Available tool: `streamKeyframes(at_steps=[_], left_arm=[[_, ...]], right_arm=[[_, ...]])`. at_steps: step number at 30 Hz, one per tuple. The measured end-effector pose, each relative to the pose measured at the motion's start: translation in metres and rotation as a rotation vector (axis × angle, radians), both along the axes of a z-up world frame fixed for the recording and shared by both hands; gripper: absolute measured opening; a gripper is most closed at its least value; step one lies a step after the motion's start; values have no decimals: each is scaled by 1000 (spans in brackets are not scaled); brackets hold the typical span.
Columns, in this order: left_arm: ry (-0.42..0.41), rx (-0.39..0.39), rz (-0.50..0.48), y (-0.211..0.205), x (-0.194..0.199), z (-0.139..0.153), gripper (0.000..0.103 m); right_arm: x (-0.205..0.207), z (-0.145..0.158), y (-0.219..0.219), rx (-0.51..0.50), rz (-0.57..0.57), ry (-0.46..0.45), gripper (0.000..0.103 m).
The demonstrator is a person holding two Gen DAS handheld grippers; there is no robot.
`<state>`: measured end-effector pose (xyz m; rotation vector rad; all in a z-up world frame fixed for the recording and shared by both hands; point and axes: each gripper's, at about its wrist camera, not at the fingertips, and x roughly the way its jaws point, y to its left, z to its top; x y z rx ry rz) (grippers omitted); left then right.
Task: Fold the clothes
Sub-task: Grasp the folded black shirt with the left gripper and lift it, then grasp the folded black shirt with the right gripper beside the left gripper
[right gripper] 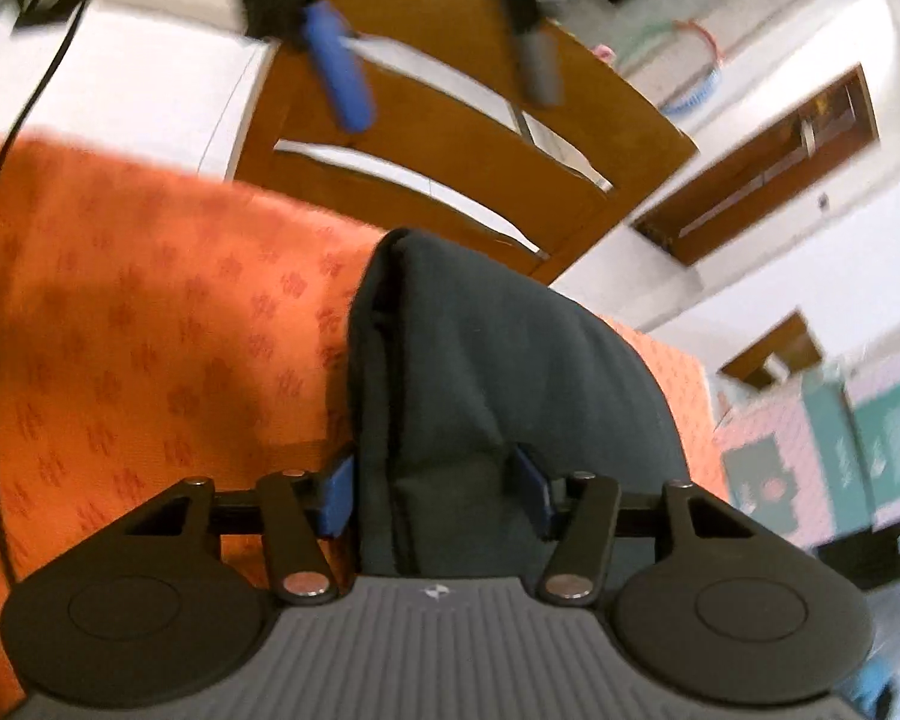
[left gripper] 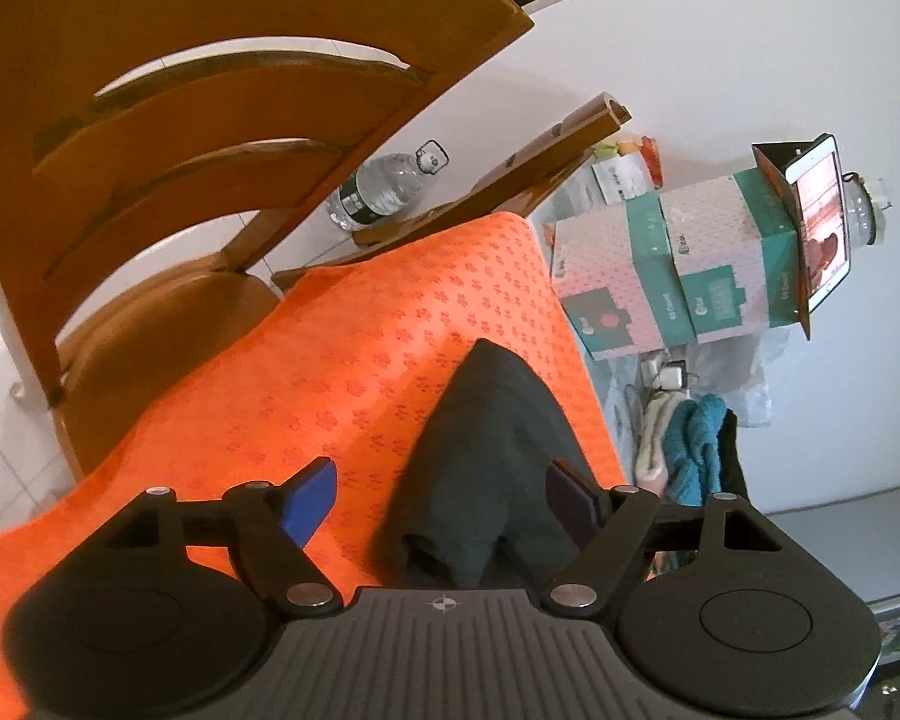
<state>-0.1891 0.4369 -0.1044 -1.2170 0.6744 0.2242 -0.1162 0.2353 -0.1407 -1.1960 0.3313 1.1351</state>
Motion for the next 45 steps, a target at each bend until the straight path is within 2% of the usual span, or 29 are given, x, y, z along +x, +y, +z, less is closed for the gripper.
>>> streamKeyframes(at_steps=[3,6,8,12,17,21,24,27,30,31,35,36,38,40,42,45], left_arm=[[-17,-21,2,-1,2,1,86],[-35,-60,12,-1,2,0,91],[-45,-86,18,-1,3,-1,98],[-66,-146,10,-5,13,-8,103],[-70,-156,-89,-21,43,-12,103],[-46,-131,-185,-42,79,-15,103],[-25,-147,-218,-53,102,-25,103],[-6,-220,-209,-59,115,-39,103],[14,-250,-199,-61,123,-50,102],[15,-258,-197,-61,124,-53,100],[17,-262,-184,-60,127,-58,59],[17,-256,-181,-60,125,-58,56],[18,-246,-174,-59,122,-59,51],[21,-243,-170,-58,121,-60,50],[26,-243,-166,-58,120,-61,50],[29,-238,-164,-59,120,-61,50]], right_arm=[[7,5,-3,27,-9,1,34],[18,25,-7,66,-60,67,28],[28,38,-11,104,-106,121,27],[49,60,-19,178,-196,232,26],[64,71,-28,230,-257,328,26],[66,74,-30,242,-269,343,26],[66,74,-31,245,-272,341,26],[65,73,-33,249,-275,338,26],[64,72,-33,250,-276,331,26],[64,71,-33,251,-278,330,26],[62,71,-34,264,-298,338,27],[63,73,-36,270,-304,353,29],[66,78,-40,283,-317,395,31],[73,85,-49,304,-337,478,33],[82,94,-66,355,-385,580,44],[99,101,-99,452,-500,723,55]])
